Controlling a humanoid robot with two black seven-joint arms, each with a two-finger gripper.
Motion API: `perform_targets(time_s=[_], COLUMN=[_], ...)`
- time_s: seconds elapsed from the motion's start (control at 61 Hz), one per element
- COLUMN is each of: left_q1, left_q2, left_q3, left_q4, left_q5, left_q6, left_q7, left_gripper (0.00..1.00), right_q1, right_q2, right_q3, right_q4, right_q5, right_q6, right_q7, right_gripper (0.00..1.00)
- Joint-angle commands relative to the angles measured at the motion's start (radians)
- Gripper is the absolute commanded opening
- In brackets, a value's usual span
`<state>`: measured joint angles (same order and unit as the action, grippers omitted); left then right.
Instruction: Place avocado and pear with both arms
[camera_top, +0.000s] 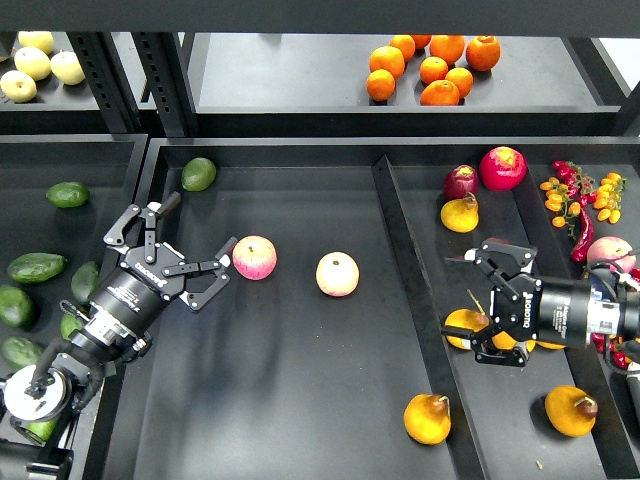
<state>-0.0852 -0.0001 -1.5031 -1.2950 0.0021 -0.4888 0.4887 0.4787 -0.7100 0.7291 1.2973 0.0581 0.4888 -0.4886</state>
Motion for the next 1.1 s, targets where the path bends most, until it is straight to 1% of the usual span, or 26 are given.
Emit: perform_targets(time_s=[0.0,0.229,0.393,0.426,0.442,0.688,1.081], left_q1=[0.01,0.015,0.016,0.016,0.018,0.018,0.018], left_q2=[0.0,0.0,0.0,0.0,0.0,0.0,0.0], left_q3=[-0.008,-0.008,-0.006,-0.006,-0.005,-0.003,-0.002], left_q4=[-0.015,-0.015,-0.015,-0.015,-0.015,-0.017,-0.015], left_q5=[-0.013,-0.011,-0.011,-0.011,-0.011,-0.011,-0.011], left_q6=[0.0,0.0,0.0,0.0,0.0,0.0,0.0], left_q7=[0.0,0.0,0.0,0.0,0.0,0.0,0.0], left_gripper=[0.99,0.99,0.99,0.99,0.99,0.99,0.99], right_q1=[0.055,0.135,0.222,0.238,0.257,0.273,0.288], right_q2=[-0.002,0.01,0.015,0.017,0.02,0.064,0.175], right_q3=[-0.037,-0.148,-0.304,-0.329,-0.365,-0.415,-0.551], right_q4=[-0.013,-0.035,-0.046,-0.055,-0.072,-0.133,-0.213], right_q5=[-0.076,-0.156,-0.247,-0.273,-0.321,-0.469,-0.512], right_q6=[0.0,0.0,0.0,0.0,0.0,0.0,0.0], right_q7=[0.0,0.0,0.0,0.0,0.0,0.0,0.0], right_gripper=[1.0,1.0,1.0,1.0,1.0,1.0,1.0])
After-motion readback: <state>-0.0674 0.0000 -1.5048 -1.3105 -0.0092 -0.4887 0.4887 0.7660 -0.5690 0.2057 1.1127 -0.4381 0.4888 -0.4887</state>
